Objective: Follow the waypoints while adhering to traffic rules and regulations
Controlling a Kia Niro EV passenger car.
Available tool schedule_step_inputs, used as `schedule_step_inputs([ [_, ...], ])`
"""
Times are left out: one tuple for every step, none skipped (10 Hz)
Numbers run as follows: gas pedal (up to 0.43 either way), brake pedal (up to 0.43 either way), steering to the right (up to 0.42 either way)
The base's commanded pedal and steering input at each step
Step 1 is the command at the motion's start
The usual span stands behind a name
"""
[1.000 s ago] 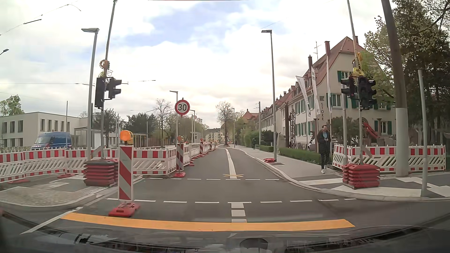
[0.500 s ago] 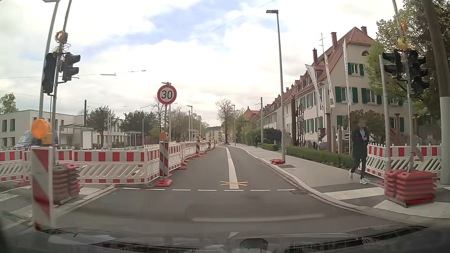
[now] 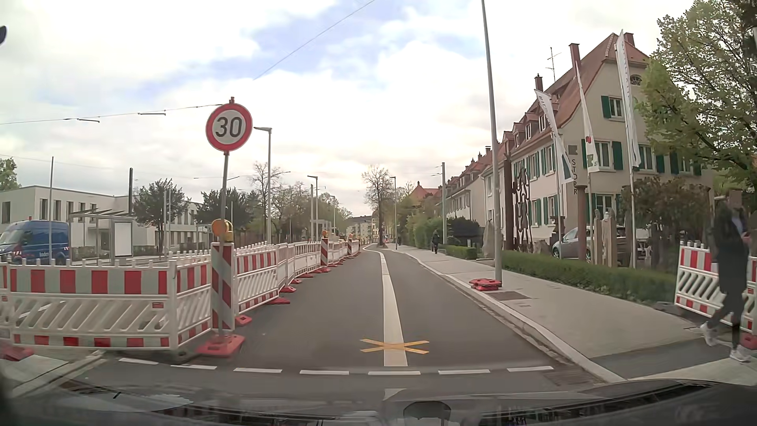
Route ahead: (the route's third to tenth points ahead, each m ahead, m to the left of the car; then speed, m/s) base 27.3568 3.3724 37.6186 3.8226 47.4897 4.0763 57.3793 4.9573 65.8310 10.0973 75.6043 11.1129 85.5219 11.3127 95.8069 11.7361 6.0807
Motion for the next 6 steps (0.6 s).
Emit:
schedule_step_inputs([
  [0.138, 0.000, -0.002],
  [0.138, 0.000, -0.003],
  [0.138, 0.000, -0.003],
  [0.138, 0.000, -0.004],
  [0.138, 0.000, -0.005],
  [0.138, 0.000, -0.007],
])
